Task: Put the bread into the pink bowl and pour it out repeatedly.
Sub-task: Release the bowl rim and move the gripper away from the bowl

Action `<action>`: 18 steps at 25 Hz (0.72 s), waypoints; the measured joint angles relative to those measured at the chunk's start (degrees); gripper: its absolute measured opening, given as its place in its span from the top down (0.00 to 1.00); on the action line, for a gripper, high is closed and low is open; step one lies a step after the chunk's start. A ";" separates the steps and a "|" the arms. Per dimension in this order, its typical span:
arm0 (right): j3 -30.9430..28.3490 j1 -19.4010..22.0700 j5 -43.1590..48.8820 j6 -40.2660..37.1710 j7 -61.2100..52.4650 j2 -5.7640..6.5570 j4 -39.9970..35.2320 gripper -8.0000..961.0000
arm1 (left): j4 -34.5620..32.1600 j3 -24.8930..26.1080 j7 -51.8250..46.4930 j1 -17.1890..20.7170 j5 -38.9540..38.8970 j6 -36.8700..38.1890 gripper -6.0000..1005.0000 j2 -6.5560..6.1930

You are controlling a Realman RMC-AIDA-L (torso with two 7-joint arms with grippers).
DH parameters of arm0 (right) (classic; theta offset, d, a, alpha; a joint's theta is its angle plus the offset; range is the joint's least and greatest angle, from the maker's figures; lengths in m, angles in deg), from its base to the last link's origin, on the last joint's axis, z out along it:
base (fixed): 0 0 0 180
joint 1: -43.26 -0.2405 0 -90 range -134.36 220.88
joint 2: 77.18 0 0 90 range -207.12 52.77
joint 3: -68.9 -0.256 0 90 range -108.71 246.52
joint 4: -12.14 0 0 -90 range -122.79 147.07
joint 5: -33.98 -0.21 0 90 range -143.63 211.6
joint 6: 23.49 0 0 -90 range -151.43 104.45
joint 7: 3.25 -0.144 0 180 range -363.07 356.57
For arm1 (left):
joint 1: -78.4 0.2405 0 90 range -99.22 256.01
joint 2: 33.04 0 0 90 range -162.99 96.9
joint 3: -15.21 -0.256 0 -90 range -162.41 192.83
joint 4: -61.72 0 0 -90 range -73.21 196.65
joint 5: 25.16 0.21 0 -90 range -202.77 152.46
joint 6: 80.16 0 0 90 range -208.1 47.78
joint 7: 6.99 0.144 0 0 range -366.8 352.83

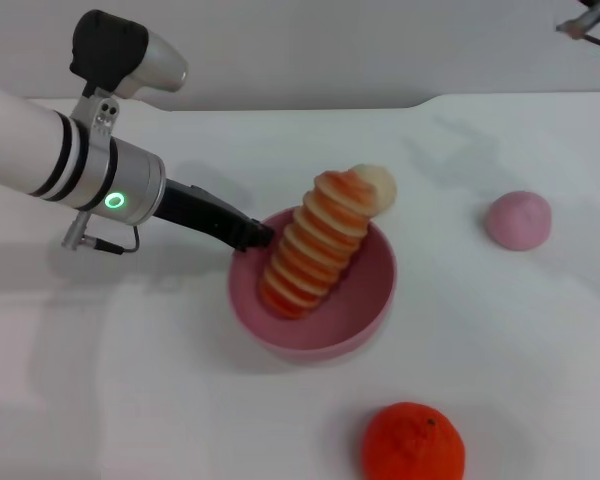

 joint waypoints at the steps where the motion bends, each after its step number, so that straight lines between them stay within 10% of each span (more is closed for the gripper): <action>1: -0.02 0.25 -3.33 -0.78 3.53 0.00 0.96 0.43 | 0.01 -0.31 -0.31 -0.06 0.90 -0.50 0.95 0.09; 18: -1.24 1.18 -10.37 -5.54 9.27 0.00 5.98 0.43 | 0.09 -3.01 -3.12 -1.71 6.05 -0.44 0.95 0.29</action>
